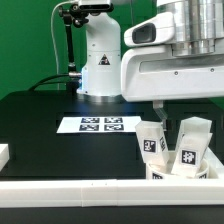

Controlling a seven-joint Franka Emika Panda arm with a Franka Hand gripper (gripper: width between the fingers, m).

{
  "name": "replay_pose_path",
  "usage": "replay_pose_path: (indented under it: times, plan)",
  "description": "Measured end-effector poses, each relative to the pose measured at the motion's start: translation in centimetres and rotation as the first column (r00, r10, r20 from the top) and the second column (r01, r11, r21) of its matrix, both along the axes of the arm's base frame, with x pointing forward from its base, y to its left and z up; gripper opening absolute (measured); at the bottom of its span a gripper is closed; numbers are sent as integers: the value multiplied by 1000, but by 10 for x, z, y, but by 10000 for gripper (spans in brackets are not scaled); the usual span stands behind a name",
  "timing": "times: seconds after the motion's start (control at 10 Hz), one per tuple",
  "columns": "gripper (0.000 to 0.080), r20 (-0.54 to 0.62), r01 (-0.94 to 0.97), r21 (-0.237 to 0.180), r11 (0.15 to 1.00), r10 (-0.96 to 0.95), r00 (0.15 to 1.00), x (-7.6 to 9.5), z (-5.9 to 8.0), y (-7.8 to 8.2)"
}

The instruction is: Assemble stool

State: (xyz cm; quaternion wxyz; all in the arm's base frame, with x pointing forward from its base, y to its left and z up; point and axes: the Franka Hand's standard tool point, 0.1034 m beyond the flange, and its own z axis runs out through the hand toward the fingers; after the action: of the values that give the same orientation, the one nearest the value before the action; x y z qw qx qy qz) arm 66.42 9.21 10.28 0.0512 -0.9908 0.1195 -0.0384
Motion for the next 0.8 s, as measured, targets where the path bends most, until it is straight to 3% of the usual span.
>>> replay_pose_path:
  times: [0.3, 0.6, 0.8]
  plan:
    - [649, 10, -130, -26, 991, 131, 991, 1, 0, -5]
    - [649, 12, -345, -89, 934, 347, 938, 1, 0, -7]
    - [649, -6, -575, -130, 808, 579, 815, 0, -1, -5]
